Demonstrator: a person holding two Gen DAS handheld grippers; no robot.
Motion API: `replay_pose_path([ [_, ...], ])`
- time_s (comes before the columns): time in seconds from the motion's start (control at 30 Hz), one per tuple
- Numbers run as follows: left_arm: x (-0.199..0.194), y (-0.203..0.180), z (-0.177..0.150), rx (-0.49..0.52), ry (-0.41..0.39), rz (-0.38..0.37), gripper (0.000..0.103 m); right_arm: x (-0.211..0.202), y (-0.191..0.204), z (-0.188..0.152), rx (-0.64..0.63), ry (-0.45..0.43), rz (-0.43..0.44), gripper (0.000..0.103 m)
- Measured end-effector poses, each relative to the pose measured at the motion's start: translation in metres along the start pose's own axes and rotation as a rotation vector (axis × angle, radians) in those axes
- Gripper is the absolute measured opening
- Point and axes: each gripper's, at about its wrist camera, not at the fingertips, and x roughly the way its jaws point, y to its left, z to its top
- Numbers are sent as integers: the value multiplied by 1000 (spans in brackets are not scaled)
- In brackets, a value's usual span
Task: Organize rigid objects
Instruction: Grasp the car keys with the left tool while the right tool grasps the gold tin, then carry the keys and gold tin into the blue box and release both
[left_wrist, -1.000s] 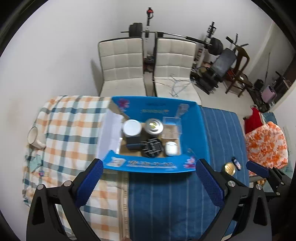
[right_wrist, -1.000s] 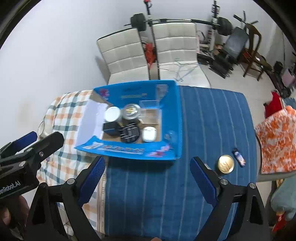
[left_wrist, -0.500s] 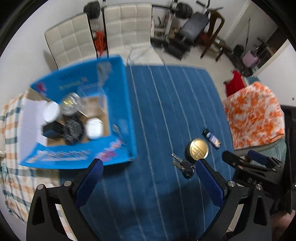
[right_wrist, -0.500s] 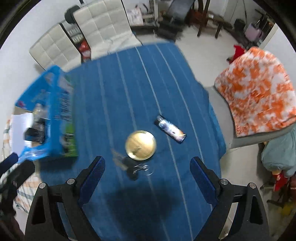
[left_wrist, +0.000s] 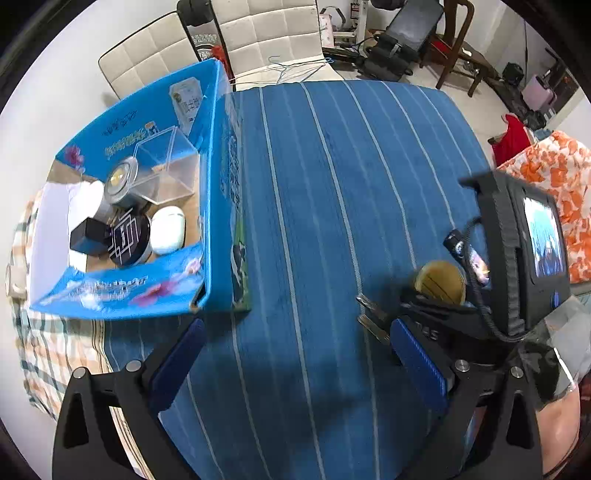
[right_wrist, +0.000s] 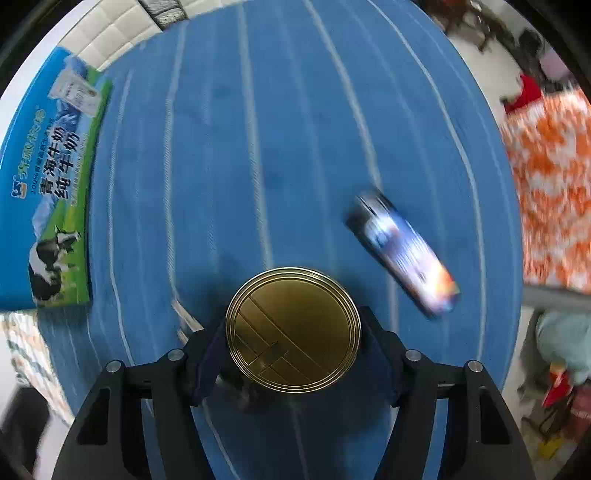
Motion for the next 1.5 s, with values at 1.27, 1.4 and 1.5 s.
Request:
replay_pose_path([
  [1.27,7,-42,-21,113,14,-262,24,-74,-51,-74,136,-153,5,68],
  [1.4,-18,-25,-18,94,-37,-304,24,-95,-37,-72,116,-190,20,67],
  [1.5,-42,-12,-13,81,-80,-333,24,-115,-25,-67,96,-218,37,67],
])
